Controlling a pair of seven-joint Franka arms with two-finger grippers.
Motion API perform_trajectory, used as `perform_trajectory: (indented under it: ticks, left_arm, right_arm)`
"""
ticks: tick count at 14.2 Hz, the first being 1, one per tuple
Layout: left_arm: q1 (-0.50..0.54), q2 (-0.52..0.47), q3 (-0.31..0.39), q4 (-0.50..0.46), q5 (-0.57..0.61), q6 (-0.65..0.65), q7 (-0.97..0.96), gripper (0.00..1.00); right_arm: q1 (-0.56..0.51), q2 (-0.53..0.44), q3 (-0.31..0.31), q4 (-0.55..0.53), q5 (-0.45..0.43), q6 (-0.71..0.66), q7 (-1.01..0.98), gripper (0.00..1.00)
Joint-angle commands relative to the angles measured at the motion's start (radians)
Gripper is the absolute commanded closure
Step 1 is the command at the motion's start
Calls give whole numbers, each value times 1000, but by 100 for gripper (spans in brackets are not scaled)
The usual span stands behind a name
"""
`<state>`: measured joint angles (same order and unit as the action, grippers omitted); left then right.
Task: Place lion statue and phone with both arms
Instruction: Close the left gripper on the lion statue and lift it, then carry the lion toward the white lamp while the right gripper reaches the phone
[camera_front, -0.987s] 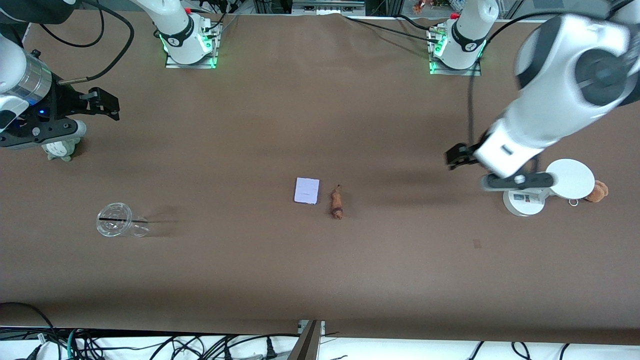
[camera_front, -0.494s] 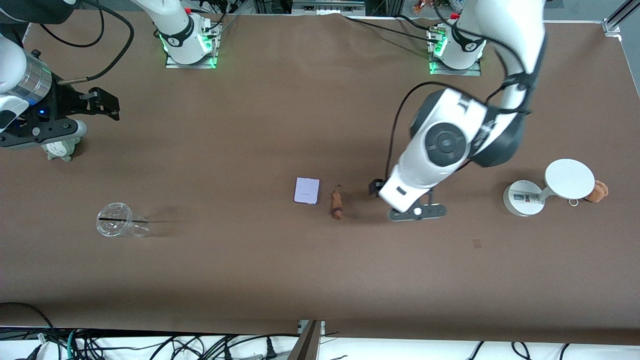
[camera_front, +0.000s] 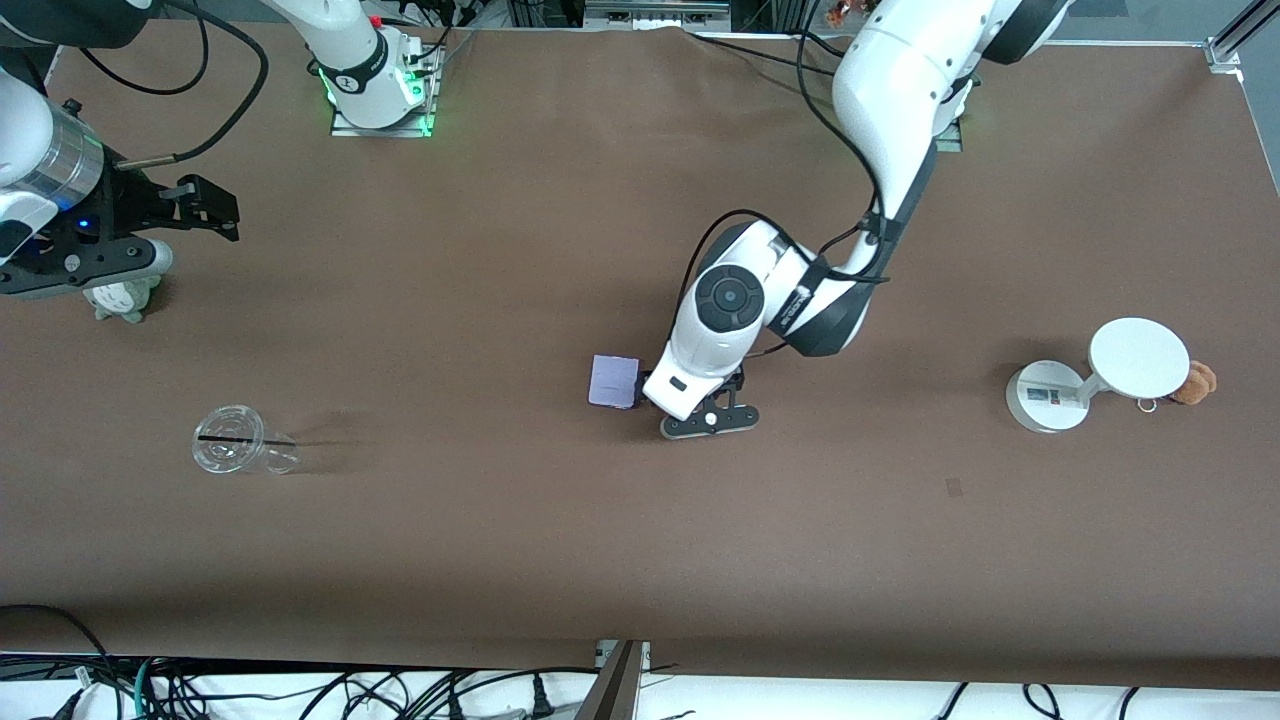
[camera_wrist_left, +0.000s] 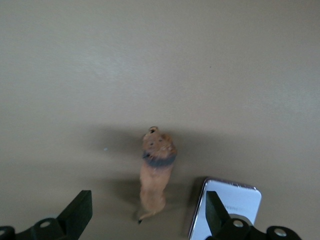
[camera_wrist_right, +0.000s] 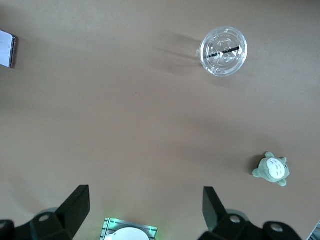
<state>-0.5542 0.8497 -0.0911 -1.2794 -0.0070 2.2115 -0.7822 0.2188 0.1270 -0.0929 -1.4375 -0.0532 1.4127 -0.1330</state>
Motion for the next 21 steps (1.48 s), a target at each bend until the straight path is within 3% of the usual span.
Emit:
perform_trajectory:
  ticks: [1,5,6,7,8,9,12,14,19,21]
  left_arm:
    - [-21,45,40,48,7,28,-12,0]
    - [-58,84,88,48,7,91,-14,0]
    - [-56,86,87,48,5,94,-12,13]
    - [-53,83,87,48,2,94,-11,67]
    - [-53,83,87,49,2,94,-12,93]
    - [-47,81,87,49,1,94,-5,100]
    - [-30,66,91,49,4,91,12,100]
    - [61,7,61,45,-5,76,111,100]
    - [267,-129,28,26,-14,-203,501,100]
    - [341,-174,30,-39,-15,-251,619,100]
  right_arm:
    - [2,-6,2,-3,-2,6,10,0]
    - [2,-4,1,-4,-2,6,10,0]
    - [2,-6,1,-4,-1,5,10,0]
    - [5,-4,1,-4,-2,3,10,0]
    - [5,-4,2,-4,-2,3,10,0]
    - [5,-6,2,-4,-2,3,10,0]
    - [5,-6,1,-4,-2,2,10,0]
    - [4,-4,1,-4,-1,6,10,0]
    - [4,39,2,12,39,15,-2,0]
    - [17,83,2,11,44,20,-4,0]
